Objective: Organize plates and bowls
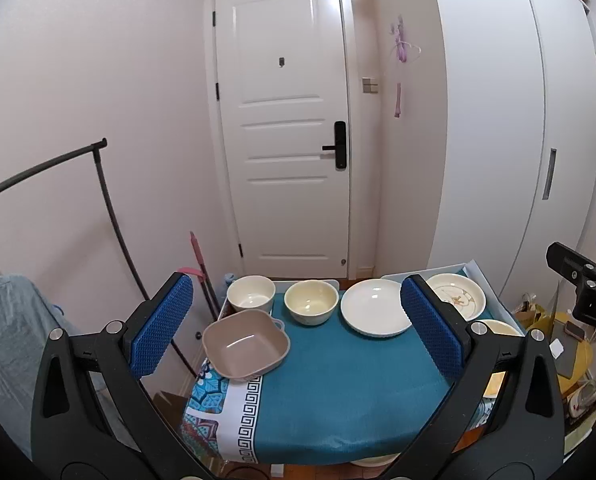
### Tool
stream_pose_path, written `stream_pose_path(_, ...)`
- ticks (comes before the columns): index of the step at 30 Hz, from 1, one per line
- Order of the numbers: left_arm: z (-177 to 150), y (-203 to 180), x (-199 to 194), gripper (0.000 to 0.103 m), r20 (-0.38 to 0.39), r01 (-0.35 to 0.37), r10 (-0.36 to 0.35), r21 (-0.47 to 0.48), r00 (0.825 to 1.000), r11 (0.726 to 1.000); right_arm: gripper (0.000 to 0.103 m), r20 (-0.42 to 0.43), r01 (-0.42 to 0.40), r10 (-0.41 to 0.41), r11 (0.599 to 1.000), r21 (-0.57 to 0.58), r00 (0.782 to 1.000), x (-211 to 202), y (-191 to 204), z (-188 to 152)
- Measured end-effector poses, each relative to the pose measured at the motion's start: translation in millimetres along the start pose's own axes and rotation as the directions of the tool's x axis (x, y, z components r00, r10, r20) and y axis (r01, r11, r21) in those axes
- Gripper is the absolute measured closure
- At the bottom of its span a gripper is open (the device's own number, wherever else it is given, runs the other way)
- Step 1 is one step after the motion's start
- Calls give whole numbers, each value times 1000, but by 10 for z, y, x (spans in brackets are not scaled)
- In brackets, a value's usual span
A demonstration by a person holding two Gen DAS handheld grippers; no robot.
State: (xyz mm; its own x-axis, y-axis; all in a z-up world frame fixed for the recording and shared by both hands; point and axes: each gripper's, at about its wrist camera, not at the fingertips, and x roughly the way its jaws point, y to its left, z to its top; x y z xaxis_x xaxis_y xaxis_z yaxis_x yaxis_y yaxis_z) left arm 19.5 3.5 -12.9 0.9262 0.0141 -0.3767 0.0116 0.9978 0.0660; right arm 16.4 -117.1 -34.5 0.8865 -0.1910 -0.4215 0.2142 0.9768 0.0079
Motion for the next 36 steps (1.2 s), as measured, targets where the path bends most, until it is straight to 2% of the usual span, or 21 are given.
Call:
stream_pose_path(20,18,14,23,0,-8,1,-1,-5,1000,1000,0,-11,22,-22,1000,-20,1000,76,34,-7)
stream_pose_path(36,8,25,40,0,-14,-2,2,-7,1000,1000,0,-22,-5,5,1000,-13,1000,135,64,1)
